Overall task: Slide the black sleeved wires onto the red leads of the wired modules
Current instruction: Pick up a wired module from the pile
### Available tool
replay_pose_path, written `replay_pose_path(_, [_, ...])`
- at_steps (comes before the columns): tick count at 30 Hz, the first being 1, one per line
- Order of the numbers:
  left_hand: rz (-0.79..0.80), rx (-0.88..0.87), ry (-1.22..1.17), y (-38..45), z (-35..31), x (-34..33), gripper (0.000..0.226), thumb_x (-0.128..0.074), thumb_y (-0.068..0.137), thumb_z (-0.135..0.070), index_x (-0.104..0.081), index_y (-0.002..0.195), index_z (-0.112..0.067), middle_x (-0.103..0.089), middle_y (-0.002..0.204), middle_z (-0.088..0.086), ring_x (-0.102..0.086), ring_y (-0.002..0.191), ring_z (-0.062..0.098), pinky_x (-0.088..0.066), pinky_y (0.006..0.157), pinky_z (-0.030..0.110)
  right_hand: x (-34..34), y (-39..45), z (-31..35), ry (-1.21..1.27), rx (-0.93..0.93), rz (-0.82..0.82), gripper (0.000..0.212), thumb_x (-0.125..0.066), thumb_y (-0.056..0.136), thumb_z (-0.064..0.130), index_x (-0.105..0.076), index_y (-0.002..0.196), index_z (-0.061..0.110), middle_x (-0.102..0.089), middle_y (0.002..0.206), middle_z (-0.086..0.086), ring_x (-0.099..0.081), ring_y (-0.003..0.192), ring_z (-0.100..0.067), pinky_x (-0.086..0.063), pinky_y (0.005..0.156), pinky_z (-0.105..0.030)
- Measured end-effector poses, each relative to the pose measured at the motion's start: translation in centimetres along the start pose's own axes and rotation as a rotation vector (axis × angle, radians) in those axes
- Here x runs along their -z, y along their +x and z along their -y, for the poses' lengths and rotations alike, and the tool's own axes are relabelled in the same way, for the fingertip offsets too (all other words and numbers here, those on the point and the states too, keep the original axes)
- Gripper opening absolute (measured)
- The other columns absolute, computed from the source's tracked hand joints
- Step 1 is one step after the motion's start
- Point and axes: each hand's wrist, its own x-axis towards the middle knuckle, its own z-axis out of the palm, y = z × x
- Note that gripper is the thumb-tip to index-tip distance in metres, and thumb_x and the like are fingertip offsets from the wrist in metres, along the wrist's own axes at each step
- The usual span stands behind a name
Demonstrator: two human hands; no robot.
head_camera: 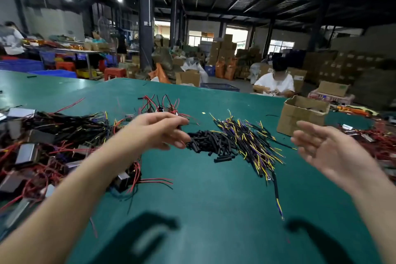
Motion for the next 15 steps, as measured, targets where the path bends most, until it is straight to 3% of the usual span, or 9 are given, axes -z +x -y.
replay_pose_path(3, [-0.213,0.106,-0.126,5.1,2.7,-5.6,0.016,-0.048,0.097,-0.014,-0.062,0.102,-0.011,-0.071,0.081,0.005,-0.066,0.059,0.008,-0.045,0.054,0.015,-4.4,2.6,-3.4,-0.085,-0.071,-0.068,0.02,-0.039,0.098,0.013,-0.059,0.099,0.01,-0.064,0.078,-0.007,-0.061,0.072,-0.017,-0.04,0.064,-0.024])
replay_pose_path(5, [-0.395,0.096,-0.196,8.2,5.7,-7.1,0.02,-0.044,0.095,-0.002,-0.064,0.099,-0.007,-0.068,0.081,0.01,-0.064,0.062,0.013,-0.049,0.058,0.016,-6.8,3.9,-6.3,-0.174,-0.091,-0.013,0.021,-0.04,0.098,0.009,-0.06,0.097,0.009,-0.064,0.079,-0.01,-0.061,0.068,-0.019,-0.041,0.059,-0.023])
replay_pose_path(10, [-0.787,-0.043,0.106,11.8,10.6,-6.5,0.021,-0.05,0.09,-0.008,-0.068,0.092,-0.019,-0.068,0.085,-0.002,-0.058,0.073,0.014,-0.046,0.071,0.029,-11.5,8.1,-10.5,-0.491,0.094,0.09,0.017,-0.045,0.097,0.006,-0.062,0.101,0.01,-0.066,0.079,-0.007,-0.059,0.058,-0.013,-0.042,0.049,-0.012])
replay_pose_path(12, [-0.911,-0.107,0.154,12.3,12.2,-6.2,0.021,-0.052,0.088,-0.004,-0.067,0.093,-0.017,-0.064,0.093,-0.003,-0.058,0.09,0.016,-0.043,0.083,0.027,-13.6,9.9,-11.2,-0.602,0.18,0.132,0.015,-0.05,0.094,0.007,-0.064,0.097,0.012,-0.067,0.081,-0.009,-0.059,0.062,-0.015,-0.045,0.054,-0.013])
replay_pose_path(15, [-1.029,-0.162,0.064,12.5,13.6,-6.2,0.025,-0.051,0.087,0.001,-0.061,0.1,-0.018,-0.06,0.098,-0.001,-0.056,0.098,0.017,-0.041,0.089,0.026,-17.5,13.3,-11.5,-0.733,0.273,0.19,0.016,-0.054,0.091,0.011,-0.067,0.099,0.013,-0.07,0.085,-0.007,-0.062,0.071,-0.02,-0.053,0.076,-0.031])
